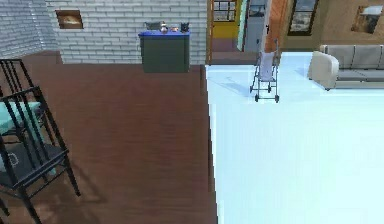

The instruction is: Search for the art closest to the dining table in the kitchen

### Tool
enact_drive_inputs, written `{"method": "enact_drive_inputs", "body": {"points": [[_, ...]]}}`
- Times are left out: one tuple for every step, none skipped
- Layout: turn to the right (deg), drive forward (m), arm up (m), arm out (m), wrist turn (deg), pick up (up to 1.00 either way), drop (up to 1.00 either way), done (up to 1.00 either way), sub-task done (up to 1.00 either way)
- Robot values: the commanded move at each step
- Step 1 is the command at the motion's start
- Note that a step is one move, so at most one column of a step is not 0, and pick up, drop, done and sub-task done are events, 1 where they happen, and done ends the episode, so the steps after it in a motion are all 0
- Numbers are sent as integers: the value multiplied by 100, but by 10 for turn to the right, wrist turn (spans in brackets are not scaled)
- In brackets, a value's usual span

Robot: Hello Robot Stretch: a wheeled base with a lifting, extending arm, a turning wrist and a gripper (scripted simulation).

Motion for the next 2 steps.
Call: {"method": "enact_drive_inputs", "body": {"points": [[-450,0,0,0,0,0,0,0,0],[-360,0,0,0,0,0,0,0,0]]}}
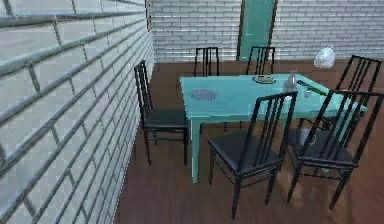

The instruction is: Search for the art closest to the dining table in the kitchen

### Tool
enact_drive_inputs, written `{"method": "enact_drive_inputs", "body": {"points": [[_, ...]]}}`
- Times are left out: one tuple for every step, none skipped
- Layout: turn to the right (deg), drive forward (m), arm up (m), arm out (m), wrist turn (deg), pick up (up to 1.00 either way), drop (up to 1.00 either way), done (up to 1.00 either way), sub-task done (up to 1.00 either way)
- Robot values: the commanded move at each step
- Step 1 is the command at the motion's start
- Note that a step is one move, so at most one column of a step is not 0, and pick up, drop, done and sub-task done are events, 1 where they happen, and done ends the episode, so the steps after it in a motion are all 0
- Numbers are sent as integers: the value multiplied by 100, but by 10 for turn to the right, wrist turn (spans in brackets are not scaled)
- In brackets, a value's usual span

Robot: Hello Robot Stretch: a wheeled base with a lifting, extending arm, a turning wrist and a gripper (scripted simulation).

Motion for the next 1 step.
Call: {"method": "enact_drive_inputs", "body": {"points": [[0,45,0,0,0,0,0,0,0]]}}
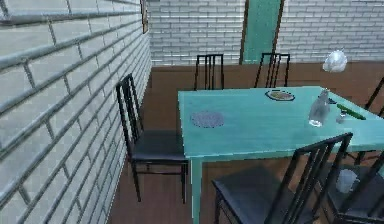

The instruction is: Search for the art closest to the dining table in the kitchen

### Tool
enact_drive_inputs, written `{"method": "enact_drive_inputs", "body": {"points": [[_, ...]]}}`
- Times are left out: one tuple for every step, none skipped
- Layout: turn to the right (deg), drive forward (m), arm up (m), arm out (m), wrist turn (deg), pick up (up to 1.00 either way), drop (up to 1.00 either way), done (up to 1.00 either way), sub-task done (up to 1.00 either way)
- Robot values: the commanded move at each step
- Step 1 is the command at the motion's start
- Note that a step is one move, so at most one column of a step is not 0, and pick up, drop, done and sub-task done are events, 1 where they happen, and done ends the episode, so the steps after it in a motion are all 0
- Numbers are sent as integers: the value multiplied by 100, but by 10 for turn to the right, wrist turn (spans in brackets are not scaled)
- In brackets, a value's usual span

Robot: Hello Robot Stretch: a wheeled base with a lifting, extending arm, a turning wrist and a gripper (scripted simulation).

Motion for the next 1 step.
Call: {"method": "enact_drive_inputs", "body": {"points": [[450,0,0,0,0,0,0,0,0]]}}
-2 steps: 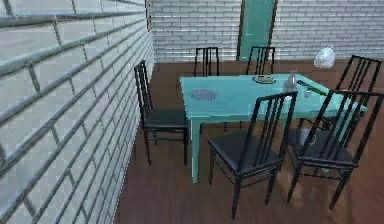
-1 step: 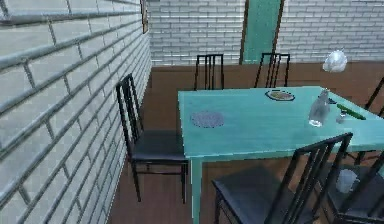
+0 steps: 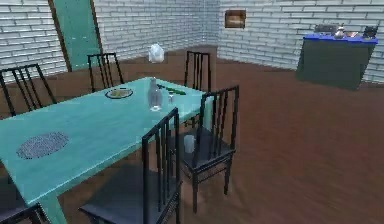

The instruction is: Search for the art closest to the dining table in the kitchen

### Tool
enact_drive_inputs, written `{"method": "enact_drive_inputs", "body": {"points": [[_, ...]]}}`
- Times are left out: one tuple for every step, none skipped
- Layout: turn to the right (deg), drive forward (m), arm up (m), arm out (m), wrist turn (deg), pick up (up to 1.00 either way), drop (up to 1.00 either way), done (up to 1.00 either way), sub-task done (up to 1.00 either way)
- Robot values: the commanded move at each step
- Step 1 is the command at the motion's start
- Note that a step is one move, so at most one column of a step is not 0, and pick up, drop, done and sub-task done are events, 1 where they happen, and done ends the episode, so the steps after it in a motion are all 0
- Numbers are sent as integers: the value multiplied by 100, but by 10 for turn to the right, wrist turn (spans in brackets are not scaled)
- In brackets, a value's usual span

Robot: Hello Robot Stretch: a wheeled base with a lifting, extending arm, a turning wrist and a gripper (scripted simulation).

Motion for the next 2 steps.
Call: {"method": "enact_drive_inputs", "body": {"points": [[360,0,0,0,0,0,0,0,0],[0,100,0,0,0,0,0,0,0]]}}
